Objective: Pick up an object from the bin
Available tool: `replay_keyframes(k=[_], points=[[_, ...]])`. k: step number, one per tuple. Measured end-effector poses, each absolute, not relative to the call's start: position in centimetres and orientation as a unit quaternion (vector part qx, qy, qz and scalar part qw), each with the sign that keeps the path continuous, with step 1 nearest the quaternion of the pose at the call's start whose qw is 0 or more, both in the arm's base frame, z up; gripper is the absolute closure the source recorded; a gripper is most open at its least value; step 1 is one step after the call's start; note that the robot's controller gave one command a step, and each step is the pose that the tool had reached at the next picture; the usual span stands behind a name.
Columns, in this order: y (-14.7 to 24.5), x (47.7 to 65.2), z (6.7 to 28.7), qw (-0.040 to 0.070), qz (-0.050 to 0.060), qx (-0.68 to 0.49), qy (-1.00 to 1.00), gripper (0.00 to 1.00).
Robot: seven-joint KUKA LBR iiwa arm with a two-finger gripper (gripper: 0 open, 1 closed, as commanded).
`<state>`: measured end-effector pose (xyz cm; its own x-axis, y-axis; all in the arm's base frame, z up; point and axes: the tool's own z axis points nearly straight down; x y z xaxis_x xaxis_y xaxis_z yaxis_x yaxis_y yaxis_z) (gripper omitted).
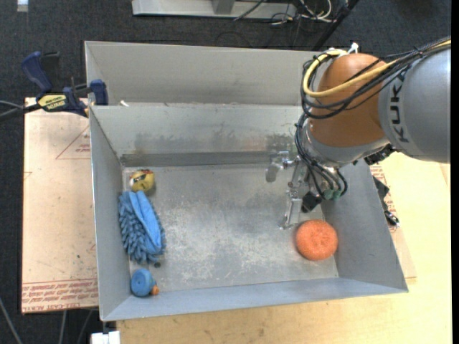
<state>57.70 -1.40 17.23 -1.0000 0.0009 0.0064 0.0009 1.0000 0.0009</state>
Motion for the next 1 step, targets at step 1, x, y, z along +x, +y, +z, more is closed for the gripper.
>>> replay_keyframes(k=[1], points=[[-1.4, 57.85, 17.69, -0.001, 0.0, 0.0, -1.0, 0.0]])
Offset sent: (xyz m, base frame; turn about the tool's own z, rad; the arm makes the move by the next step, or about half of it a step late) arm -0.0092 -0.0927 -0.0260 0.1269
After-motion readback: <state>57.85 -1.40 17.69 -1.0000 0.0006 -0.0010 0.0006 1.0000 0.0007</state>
